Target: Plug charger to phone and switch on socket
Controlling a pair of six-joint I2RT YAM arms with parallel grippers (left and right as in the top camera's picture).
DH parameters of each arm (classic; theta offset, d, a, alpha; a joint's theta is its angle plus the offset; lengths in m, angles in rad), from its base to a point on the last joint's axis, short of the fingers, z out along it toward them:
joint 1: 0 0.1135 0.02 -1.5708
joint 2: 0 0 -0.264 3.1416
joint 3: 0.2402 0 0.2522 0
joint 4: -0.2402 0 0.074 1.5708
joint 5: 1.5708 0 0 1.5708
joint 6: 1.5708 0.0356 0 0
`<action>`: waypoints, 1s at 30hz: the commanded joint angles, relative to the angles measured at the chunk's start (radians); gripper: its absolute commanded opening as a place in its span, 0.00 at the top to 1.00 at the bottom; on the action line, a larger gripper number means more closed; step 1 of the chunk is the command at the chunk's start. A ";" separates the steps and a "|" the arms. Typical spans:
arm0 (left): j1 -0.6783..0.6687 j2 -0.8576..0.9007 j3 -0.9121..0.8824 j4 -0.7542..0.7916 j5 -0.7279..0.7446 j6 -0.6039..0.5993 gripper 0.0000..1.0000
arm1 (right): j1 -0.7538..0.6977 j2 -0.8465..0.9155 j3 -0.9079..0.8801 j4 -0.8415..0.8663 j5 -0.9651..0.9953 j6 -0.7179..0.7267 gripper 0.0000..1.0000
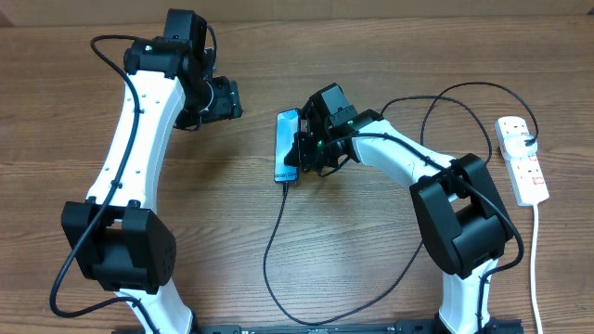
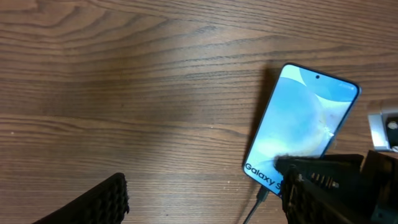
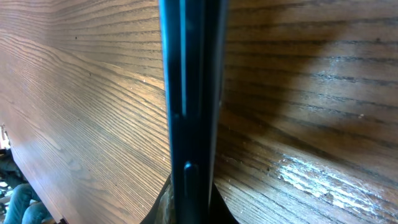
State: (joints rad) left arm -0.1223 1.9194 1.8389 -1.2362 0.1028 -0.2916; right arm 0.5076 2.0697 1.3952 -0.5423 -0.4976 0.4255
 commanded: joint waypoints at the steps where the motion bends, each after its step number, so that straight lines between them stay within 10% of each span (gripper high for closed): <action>1: 0.004 -0.016 0.007 -0.006 -0.028 0.000 0.08 | 0.010 0.023 0.018 0.018 0.026 -0.005 0.96; 30: 0.004 -0.016 0.006 -0.005 -0.028 0.000 0.00 | 0.010 0.061 0.018 0.090 -0.111 -0.033 0.96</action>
State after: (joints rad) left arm -0.1223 1.9194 1.8389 -1.2388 0.0887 -0.2913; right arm 0.5121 2.1044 1.3952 -0.4717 -0.5865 0.4183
